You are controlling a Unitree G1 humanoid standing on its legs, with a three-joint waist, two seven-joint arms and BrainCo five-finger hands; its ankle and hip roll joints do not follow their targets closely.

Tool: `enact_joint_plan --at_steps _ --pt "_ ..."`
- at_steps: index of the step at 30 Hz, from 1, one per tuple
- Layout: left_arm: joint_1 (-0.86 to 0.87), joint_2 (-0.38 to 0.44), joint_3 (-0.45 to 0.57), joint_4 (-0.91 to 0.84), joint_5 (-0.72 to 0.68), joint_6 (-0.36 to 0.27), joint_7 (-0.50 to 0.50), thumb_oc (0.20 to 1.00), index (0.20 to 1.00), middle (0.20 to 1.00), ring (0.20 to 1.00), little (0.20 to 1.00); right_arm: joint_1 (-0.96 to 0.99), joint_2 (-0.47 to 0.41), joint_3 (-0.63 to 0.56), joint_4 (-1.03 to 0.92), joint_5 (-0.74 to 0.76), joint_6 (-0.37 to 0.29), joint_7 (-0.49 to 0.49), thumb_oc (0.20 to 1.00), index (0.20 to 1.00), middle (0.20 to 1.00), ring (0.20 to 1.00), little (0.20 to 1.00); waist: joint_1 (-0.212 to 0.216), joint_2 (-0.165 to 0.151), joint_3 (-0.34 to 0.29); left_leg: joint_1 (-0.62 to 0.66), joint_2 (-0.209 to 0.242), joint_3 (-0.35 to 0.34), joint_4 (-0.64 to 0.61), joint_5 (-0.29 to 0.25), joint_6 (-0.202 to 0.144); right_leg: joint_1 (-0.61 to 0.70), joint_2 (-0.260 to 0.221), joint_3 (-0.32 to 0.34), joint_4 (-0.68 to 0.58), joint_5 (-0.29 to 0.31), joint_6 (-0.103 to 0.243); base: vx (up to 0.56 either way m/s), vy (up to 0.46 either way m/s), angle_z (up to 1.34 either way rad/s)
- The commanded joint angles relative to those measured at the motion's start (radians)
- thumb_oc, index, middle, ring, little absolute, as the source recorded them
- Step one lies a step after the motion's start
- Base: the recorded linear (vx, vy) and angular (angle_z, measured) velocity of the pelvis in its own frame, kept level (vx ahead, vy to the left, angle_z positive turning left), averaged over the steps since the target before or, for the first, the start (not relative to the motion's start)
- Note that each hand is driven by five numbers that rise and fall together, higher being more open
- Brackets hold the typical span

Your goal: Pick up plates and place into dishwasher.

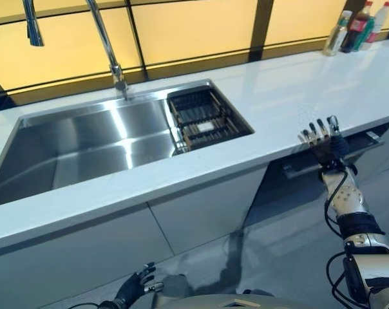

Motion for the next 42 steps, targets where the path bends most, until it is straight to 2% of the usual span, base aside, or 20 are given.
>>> enact_joint_plan --at_steps 1,4,9,11,17,19,21,22,24,26,28,31,37,39,42 --pt "0.007 0.007 0.008 -0.012 -0.001 -0.049 -0.012 1.000 1.000 1.000 1.000 1.000 -0.094 -0.068 -0.032 -0.039 0.005 -0.056 0.036 1.000 1.000 1.000 1.000 1.000 0.017 -0.045 -0.010 -0.045 0.022 -0.015 0.000 0.009 -0.020 0.122 -0.004 -0.041 -0.106 -0.004 0.025 -0.04 0.035 0.09" --pt "0.001 -0.007 0.014 0.021 -0.002 -0.080 -0.011 1.000 1.000 1.000 1.000 1.000 -0.094 -0.073 -0.036 -0.030 0.010 -0.057 0.048 1.000 1.000 1.000 1.000 1.000 0.017 -0.052 -0.014 -0.038 0.020 -0.008 -0.026 0.016 -0.018 0.122 -0.004 -0.048 -0.124 0.006 0.028 -0.04 0.028 0.05" --pt "-0.014 -0.017 0.029 0.034 -0.005 -0.108 -0.009 1.000 1.000 1.000 1.000 1.000 -0.078 -0.058 -0.037 -0.047 -0.034 -0.099 0.028 1.000 1.000 1.000 1.000 1.000 0.009 -0.060 -0.015 -0.029 0.017 0.005 -0.040 0.012 -0.010 0.114 -0.009 -0.049 -0.132 0.012 0.032 -0.06 0.020 0.00" --pt "-0.018 -0.021 0.037 0.032 -0.009 -0.117 -0.005 1.000 1.000 1.000 1.000 1.000 -0.065 -0.048 -0.034 -0.059 -0.088 -0.131 -0.001 1.000 1.000 1.000 1.000 1.000 0.002 -0.061 -0.016 -0.023 0.014 0.011 -0.043 0.007 -0.006 0.111 -0.011 -0.044 -0.132 0.013 0.033 -0.05 0.033 -0.02" --pt "-0.033 -0.033 0.071 0.006 -0.029 -0.132 0.016 1.000 1.000 1.000 1.000 1.000 0.016 -0.005 -0.062 -0.119 -0.200 -0.158 -0.124 1.000 1.000 1.000 1.000 1.000 -0.027 -0.066 -0.029 -0.001 0.009 0.031 -0.060 -0.001 0.006 0.103 -0.012 -0.024 -0.133 0.018 0.038 -0.03 0.035 -0.03" --pt "-0.029 -0.040 0.078 -0.008 -0.029 -0.143 0.027 1.000 1.000 1.000 1.000 1.000 0.064 0.010 -0.066 -0.153 -0.355 -0.235 -0.178 1.000 1.000 1.000 1.000 1.000 -0.038 -0.066 -0.034 0.009 0.008 0.038 -0.071 0.001 0.011 0.097 -0.012 -0.020 -0.132 0.020 0.041 -0.01 0.014 -0.02" --pt "-0.025 -0.047 0.083 -0.026 -0.025 -0.151 0.037 1.000 1.000 1.000 1.000 1.000 0.114 0.011 -0.067 -0.212 -0.566 -0.304 -0.306 1.000 1.000 1.000 1.000 1.000 -0.047 -0.067 -0.040 0.015 0.007 0.047 -0.083 0.002 0.015 0.092 -0.013 -0.020 -0.134 0.023 0.044 -0.03 0.020 -0.09" --pt "-0.023 -0.048 0.084 -0.049 -0.018 -0.152 0.046 1.000 1.000 1.000 1.000 1.000 0.154 -0.002 -0.066 -0.253 -0.745 -0.343 -0.409 1.000 1.000 1.000 1.000 1.000 -0.055 -0.067 -0.042 0.016 0.006 0.051 -0.091 0.004 0.018 0.087 -0.014 -0.021 -0.135 0.025 0.047 -0.05 0.020 -0.15" --pt "-0.019 -0.046 0.084 -0.075 -0.010 -0.160 0.060 1.000 1.000 1.000 1.000 1.000 0.209 -0.017 -0.064 -0.316 -0.880 -0.354 -0.490 1.000 1.000 1.000 1.000 1.000 -0.066 -0.066 -0.043 0.018 0.006 0.059 -0.100 0.007 0.021 0.079 -0.017 -0.022 -0.133 0.028 0.053 -0.07 0.020 -0.11" --pt "-0.021 -0.044 0.087 -0.084 -0.019 -0.171 0.065 1.000 1.000 1.000 1.000 1.000 0.252 -0.024 -0.069 -0.363 -0.936 -0.366 -0.505 1.000 1.000 1.000 1.000 1.000 -0.078 -0.065 -0.043 0.019 0.007 0.066 -0.105 0.006 0.023 0.072 -0.017 -0.020 -0.129 0.025 0.055 -0.07 0.018 -0.10" --pt "-0.023 -0.043 0.090 -0.107 -0.031 -0.171 0.076 1.000 1.000 1.000 1.000 1.000 0.301 -0.021 -0.069 -0.407 -0.951 -0.390 -0.488 1.000 1.000 1.000 1.000 1.000 -0.090 -0.064 -0.041 0.021 0.006 0.072 -0.111 0.005 0.026 0.068 -0.017 -0.019 -0.130 0.026 0.057 -0.06 0.017 -0.18" --pt "-0.026 -0.044 0.099 -0.141 -0.033 -0.164 0.076 1.000 1.000 1.000 1.000 1.000 0.350 0.003 -0.064 -0.461 -0.928 -0.403 -0.405 1.000 1.000 1.000 1.000 1.000 -0.103 -0.067 -0.045 0.024 0.004 0.080 -0.120 0.004 0.028 0.065 -0.017 -0.017 -0.140 0.030 0.060 -0.05 0.001 -0.11" --pt "-0.034 -0.033 0.110 -0.200 -0.057 -0.134 0.061 1.000 1.000 1.000 1.000 1.000 0.441 0.005 -0.024 -0.536 -0.894 -0.383 -0.212 1.000 1.000 1.000 1.000 1.000 -0.132 -0.069 -0.053 0.026 0.007 0.093 -0.134 0.011 0.027 0.050 -0.009 -0.004 -0.139 0.033 0.061 -0.04 0.012 -0.09" --pt "-0.038 -0.032 0.124 -0.220 -0.084 -0.115 0.044 1.000 1.000 1.000 1.000 1.000 0.472 -0.002 -0.006 -0.549 -0.946 -0.378 -0.161 1.000 1.000 1.000 1.000 1.000 -0.138 -0.070 -0.055 0.028 0.007 0.095 -0.136 0.010 0.027 0.050 -0.007 -0.004 -0.140 0.033 0.061 -0.02 0.005 -0.05" --pt "-0.032 -0.023 0.138 -0.251 -0.111 -0.111 0.030 1.000 1.000 1.000 1.000 1.000 0.519 -0.023 0.015 -0.578 -0.896 -0.353 -0.059 1.000 1.000 1.000 1.000 1.000 -0.144 -0.073 -0.059 0.029 0.006 0.098 -0.135 0.008 0.028 0.048 -0.004 -0.005 -0.141 0.032 0.059 0.00 0.000 0.00"
